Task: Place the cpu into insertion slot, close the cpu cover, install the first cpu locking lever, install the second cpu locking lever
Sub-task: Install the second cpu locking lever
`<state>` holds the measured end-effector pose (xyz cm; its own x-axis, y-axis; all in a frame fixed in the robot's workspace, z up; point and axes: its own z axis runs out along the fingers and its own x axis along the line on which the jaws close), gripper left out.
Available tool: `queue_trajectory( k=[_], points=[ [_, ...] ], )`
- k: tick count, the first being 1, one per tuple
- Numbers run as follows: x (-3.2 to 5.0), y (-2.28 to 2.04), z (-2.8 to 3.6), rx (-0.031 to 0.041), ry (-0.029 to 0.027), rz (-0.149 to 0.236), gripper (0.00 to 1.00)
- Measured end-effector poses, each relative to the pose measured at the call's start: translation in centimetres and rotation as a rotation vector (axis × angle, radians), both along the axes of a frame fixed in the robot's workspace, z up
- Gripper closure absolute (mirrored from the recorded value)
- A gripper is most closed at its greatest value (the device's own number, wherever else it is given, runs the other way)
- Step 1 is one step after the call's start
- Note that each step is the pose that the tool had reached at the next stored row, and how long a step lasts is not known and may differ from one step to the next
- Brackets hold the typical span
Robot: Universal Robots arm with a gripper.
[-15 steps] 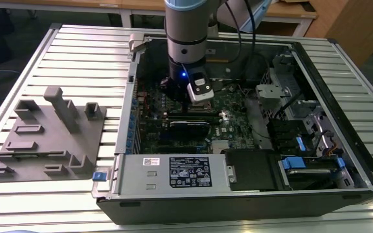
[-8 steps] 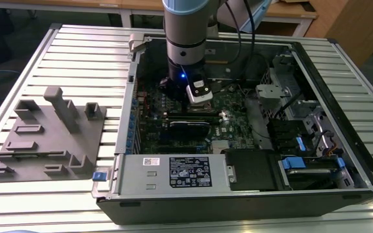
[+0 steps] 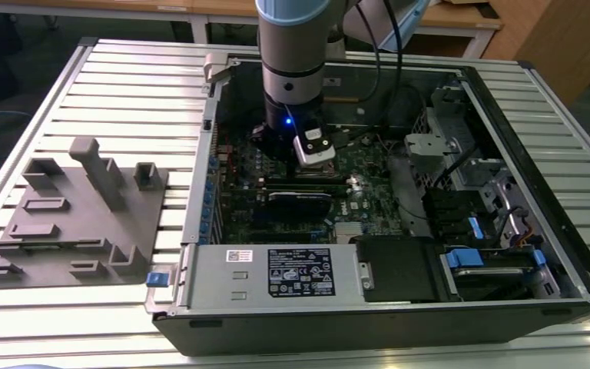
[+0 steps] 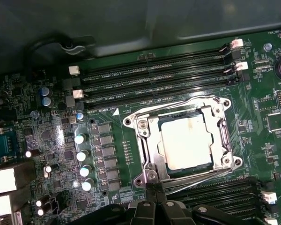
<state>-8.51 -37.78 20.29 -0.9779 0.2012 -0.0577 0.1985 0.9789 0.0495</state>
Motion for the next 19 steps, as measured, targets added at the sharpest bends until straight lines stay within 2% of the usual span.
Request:
queue_trajectory(
  k=[9, 15, 17, 18, 19],
  points=[
    [0.01, -0.45, 0.00, 0.0003, -0.0001, 0.000, 0.89],
    [0.00, -0.52, 0.01, 0.0009, -0.0002, 0.000, 0.89],
    [0.00, -0.53, -0.01, 0.0196, 0.0000, 0.001, 0.89],
    [0.00, -0.53, -0.01, 0.0243, -0.0001, 0.002, 0.89],
    [0.00, -0.54, -0.02, 0.0251, -0.0002, 0.003, 0.89]
  ],
)
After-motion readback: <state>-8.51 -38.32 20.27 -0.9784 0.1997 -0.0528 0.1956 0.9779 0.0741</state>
